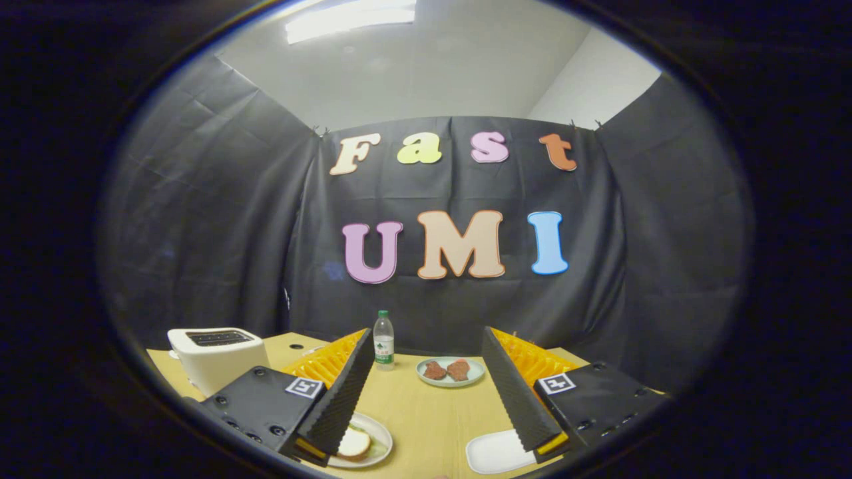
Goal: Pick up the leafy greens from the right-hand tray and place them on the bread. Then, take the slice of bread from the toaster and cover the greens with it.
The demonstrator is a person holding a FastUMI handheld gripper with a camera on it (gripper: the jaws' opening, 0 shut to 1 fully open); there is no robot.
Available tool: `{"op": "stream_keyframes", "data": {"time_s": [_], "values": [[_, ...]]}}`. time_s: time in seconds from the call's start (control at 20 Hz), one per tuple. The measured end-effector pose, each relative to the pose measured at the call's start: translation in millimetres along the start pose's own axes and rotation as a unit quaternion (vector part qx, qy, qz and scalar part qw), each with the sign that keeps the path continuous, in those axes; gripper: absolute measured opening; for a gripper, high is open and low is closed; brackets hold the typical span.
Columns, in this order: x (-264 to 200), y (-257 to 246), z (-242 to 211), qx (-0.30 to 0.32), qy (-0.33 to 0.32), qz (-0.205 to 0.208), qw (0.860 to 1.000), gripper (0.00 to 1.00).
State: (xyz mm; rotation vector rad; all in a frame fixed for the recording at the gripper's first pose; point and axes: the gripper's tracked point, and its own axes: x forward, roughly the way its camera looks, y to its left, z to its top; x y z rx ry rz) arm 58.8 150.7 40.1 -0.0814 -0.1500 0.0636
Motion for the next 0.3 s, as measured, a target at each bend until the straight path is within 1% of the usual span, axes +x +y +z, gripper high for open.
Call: {"op": "stream_keyframes", "data": {"time_s": [0.1, 0.3], "values": [[-4, -3, -9, -0.006, 0.007, -0.001, 1.000, 1.00], [-11, -5, -27, 0.014, 0.025, 0.002, 1.000, 1.00]]}}
